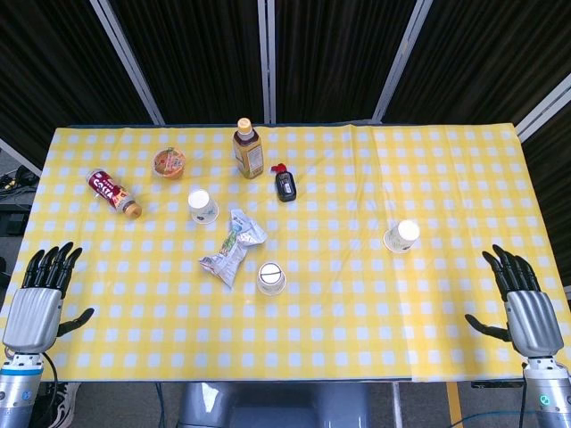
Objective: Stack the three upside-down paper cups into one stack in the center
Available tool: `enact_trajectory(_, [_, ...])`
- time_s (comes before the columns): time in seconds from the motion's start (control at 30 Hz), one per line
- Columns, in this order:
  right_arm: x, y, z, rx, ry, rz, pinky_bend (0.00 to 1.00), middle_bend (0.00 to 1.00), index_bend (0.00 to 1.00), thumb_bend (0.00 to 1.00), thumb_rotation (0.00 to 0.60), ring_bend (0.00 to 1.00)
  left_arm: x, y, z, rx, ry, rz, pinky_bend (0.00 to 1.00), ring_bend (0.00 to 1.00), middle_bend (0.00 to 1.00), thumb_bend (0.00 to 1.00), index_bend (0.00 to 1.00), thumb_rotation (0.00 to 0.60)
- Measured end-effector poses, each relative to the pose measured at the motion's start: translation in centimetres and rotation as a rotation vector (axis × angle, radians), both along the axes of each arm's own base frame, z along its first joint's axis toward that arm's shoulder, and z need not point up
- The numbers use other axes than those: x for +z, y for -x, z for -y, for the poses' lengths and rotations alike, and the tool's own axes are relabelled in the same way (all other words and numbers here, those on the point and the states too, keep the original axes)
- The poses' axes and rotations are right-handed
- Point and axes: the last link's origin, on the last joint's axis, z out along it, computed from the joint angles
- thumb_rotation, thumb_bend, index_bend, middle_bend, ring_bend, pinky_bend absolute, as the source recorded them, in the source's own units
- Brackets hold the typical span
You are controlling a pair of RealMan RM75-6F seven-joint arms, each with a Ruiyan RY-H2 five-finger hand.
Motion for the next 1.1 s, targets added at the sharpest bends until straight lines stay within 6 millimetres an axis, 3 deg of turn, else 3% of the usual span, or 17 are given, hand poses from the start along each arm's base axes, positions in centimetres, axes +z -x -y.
enact_trajectory(0.6, [0.4, 0.0, -0.1, -0.003, 0.001, 0.009, 0.00, 0.00, 0.00, 0.00, 0.600, 0.00, -0.3, -0.5, -0.4, -0.010, 0.020, 0.008, 0.00, 0.00, 0.00, 0.00, 0.00, 0.600])
enact_trajectory(0.83, [0.9, 0.5, 0.6, -0.027, 0.015, 0.026, 0.00, 0.00, 0.00, 0.00, 0.600, 0.00, -0.2, -1.8, -3.3, -0.032, 0.032, -0.021, 0.00, 0.00, 0.00, 0.05, 0.02, 0.600])
enact_trajectory(0.97, [1.5, 0.6, 0.8, -0.023, 0.034, 0.039, 0.00, 0.00, 0.00, 0.00, 0.600, 0.00, -0.3, -2.8, -5.5, -0.043, 0.048, -0.041, 0.00, 0.00, 0.00, 0.14, 0.13, 0.600])
enact_trajectory(1.1, [2.2, 0.6, 0.8, -0.019, 0.059, 0.053, 0.00, 0.00, 0.00, 0.00, 0.600, 0.00, -0.5, -4.0, -8.6, -0.042, 0.074, -0.065, 0.00, 0.00, 0.00, 0.15, 0.16, 0.600])
